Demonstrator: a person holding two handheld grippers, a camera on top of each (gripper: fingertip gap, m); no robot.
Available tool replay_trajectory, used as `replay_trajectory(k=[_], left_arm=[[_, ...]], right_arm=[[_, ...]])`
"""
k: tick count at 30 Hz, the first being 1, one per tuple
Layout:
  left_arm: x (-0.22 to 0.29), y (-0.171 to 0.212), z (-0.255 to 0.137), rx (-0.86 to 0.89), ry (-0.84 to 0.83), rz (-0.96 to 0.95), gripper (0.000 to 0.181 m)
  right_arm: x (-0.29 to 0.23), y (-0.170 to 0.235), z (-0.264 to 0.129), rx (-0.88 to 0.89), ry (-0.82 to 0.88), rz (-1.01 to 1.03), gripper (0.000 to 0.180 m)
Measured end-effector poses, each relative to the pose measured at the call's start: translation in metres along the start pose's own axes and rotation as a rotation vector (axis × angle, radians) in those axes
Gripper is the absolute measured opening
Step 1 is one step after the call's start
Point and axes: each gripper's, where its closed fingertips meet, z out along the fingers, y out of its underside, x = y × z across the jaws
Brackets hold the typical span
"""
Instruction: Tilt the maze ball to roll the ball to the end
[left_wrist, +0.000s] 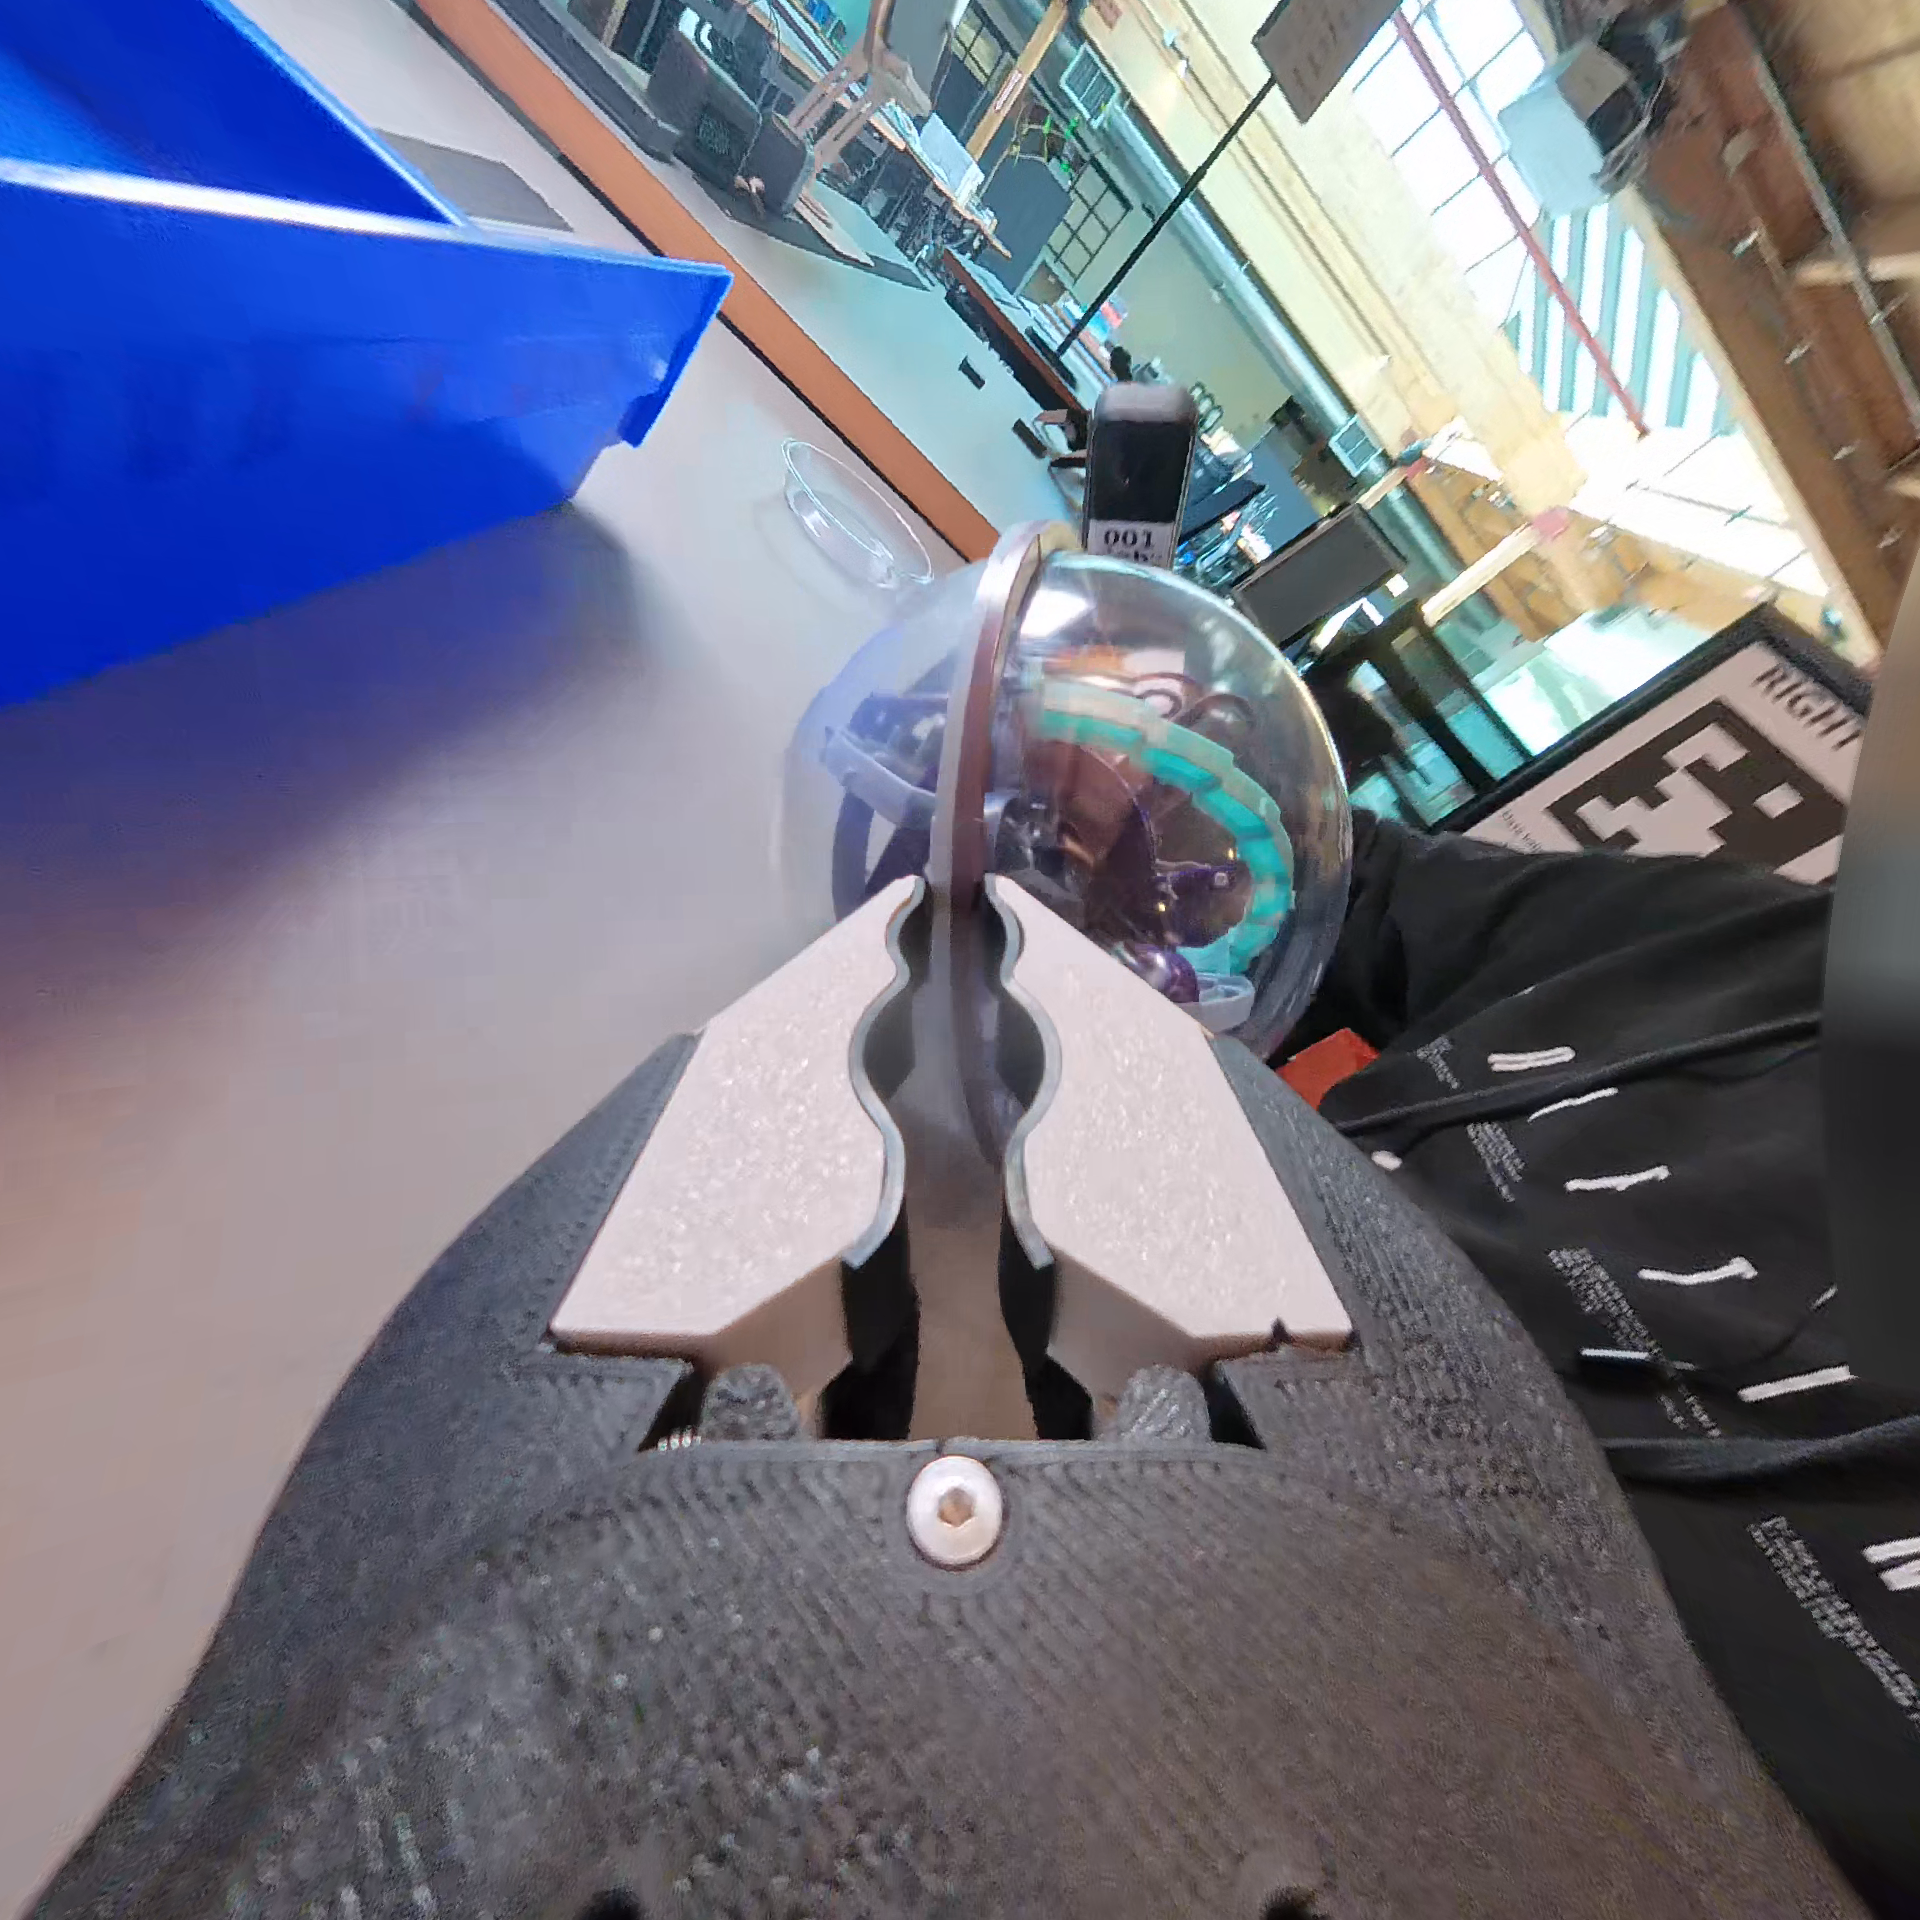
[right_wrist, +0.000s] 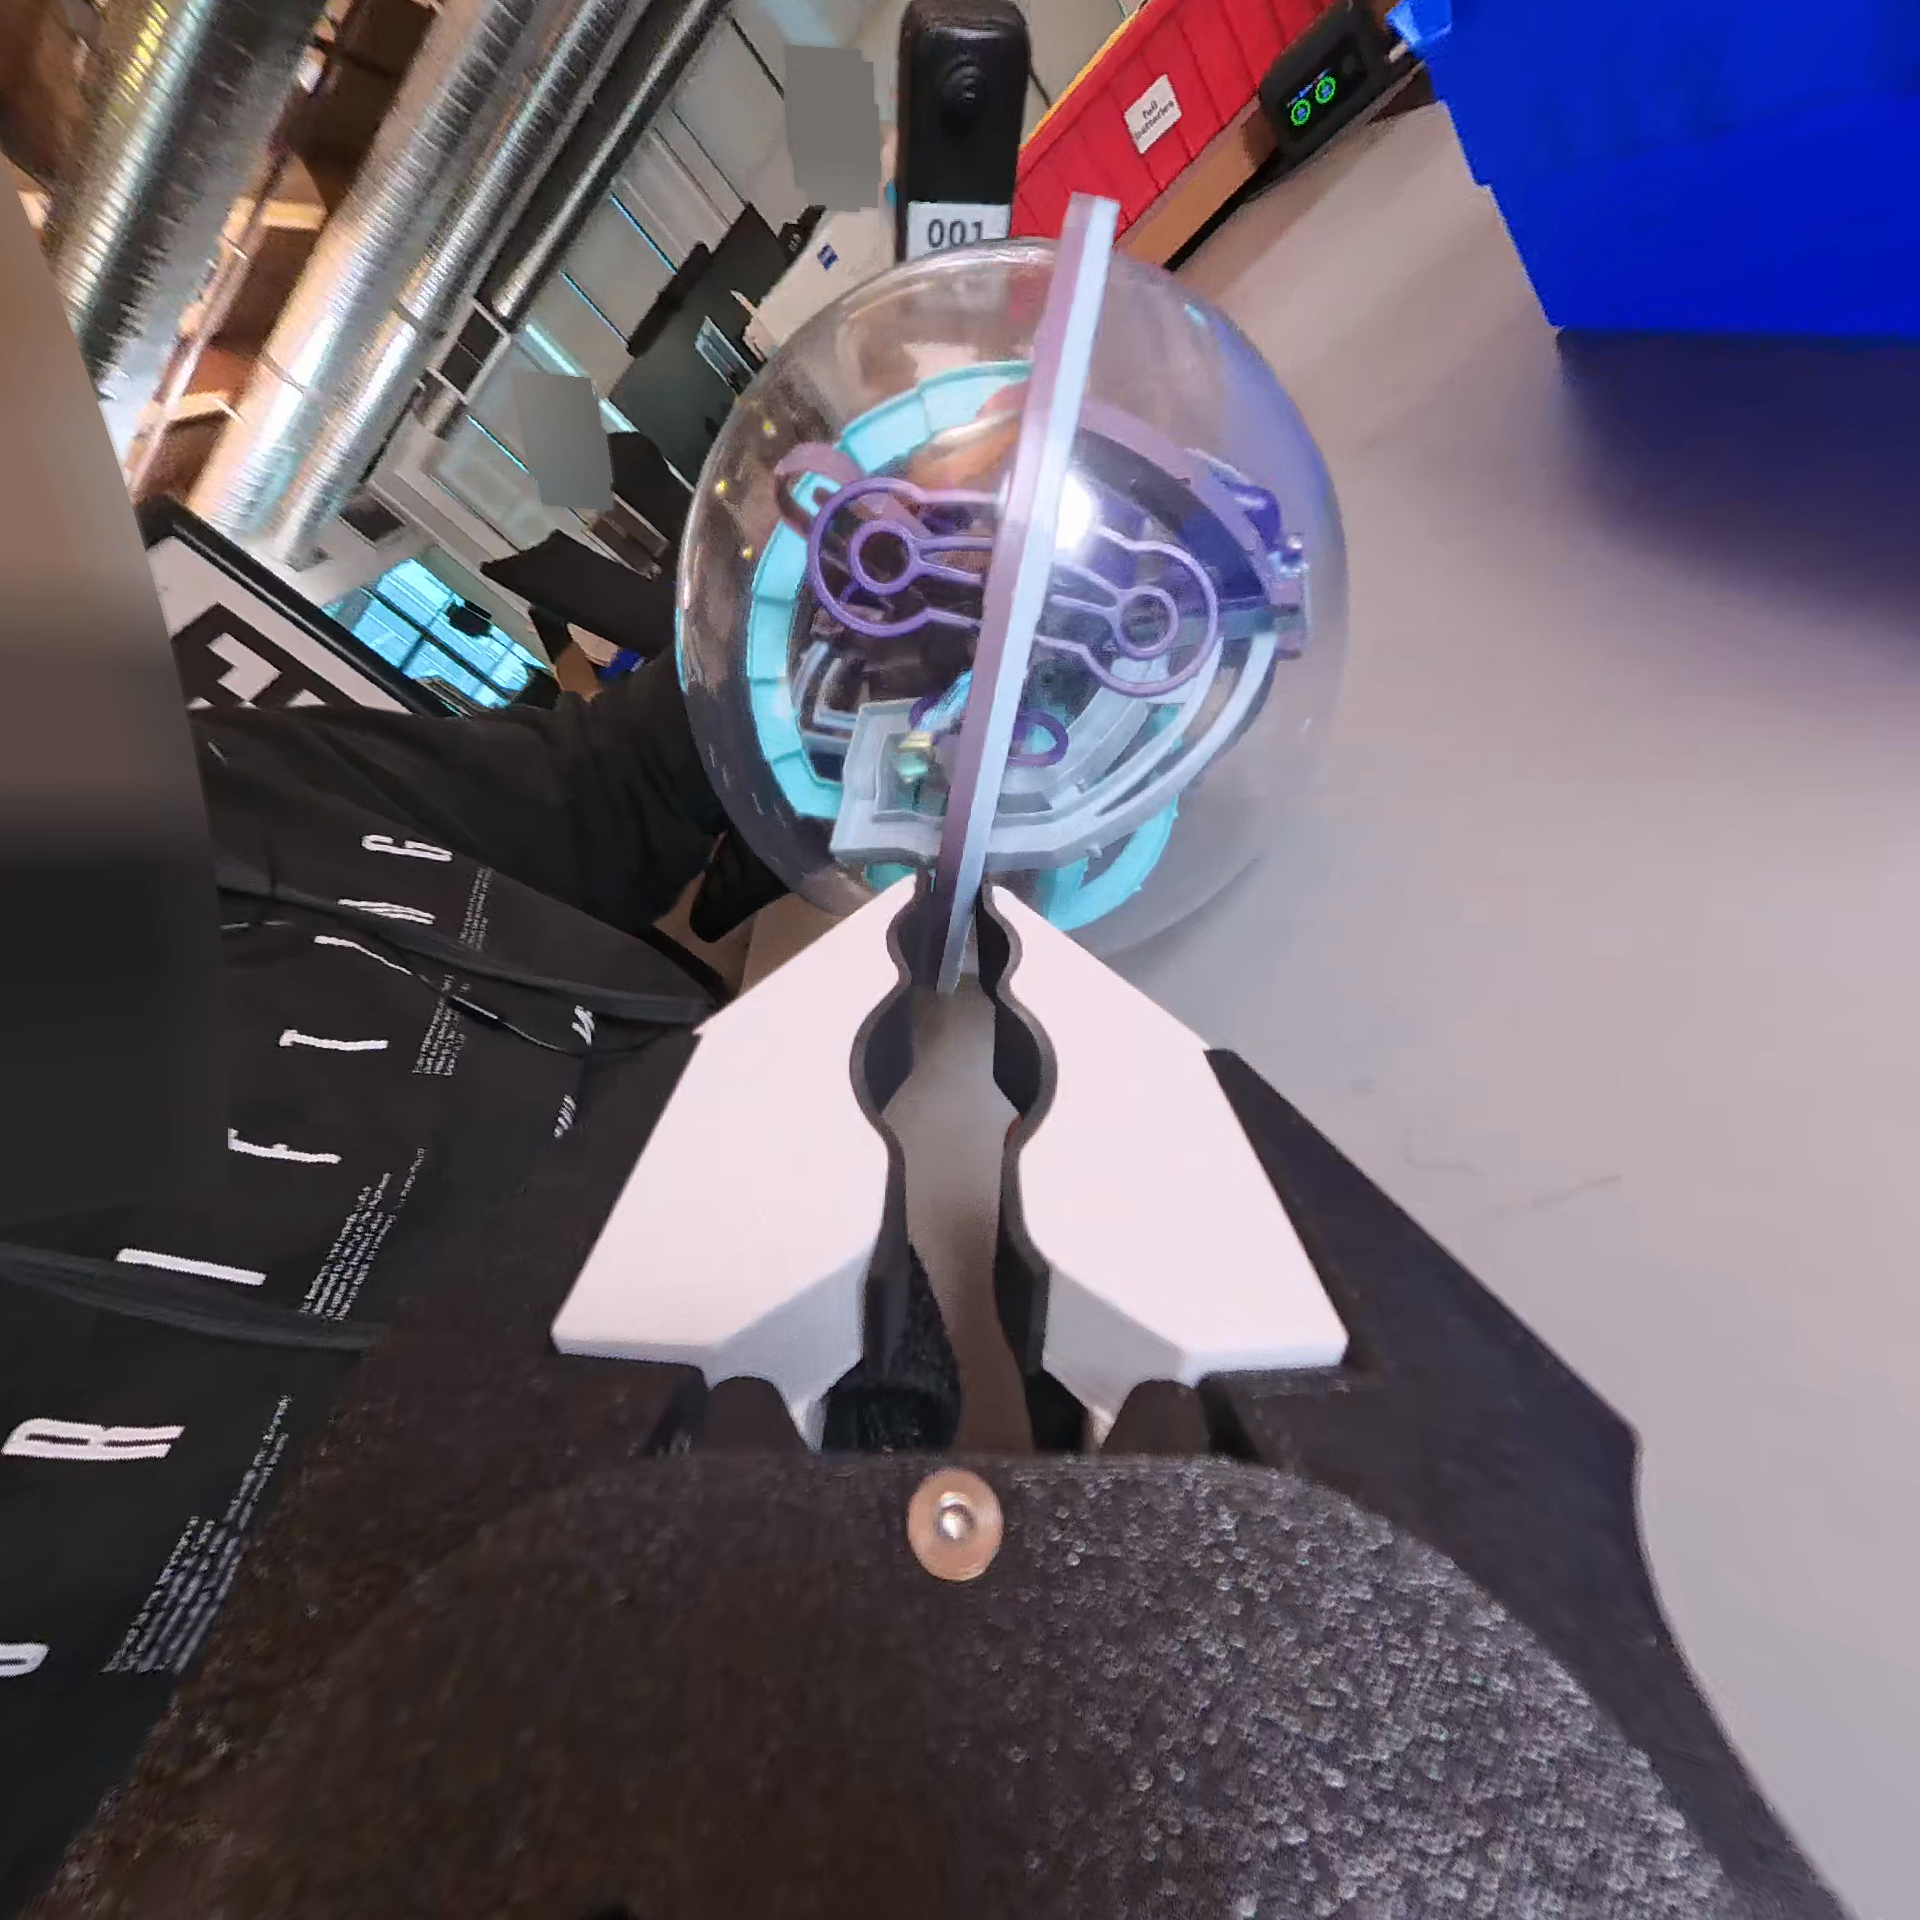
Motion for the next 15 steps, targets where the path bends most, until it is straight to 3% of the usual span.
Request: replay_trajectory(k=[3, 8, 15], left_arm=[[-0.008, -0.007, 0.005, -0.008, 0.008, -0.033, 0.007], [-0.015, -0.015, 0.013, -0.052, 0.009, -0.072, 0.007], [-0.029, -0.02, 0.021, -0.102, 0.001, -0.148, 0.007]], right_arm=[[0.003, -0.001, -0.001, 0.026, 0.021, -0.019, 0.007], [0.01, 0.001, -0.003, -0.002, 0.177, -0.232, 0.013], [0.015, -0.016, -0.018, -0.023, 0.539, -0.873, 0.031]])
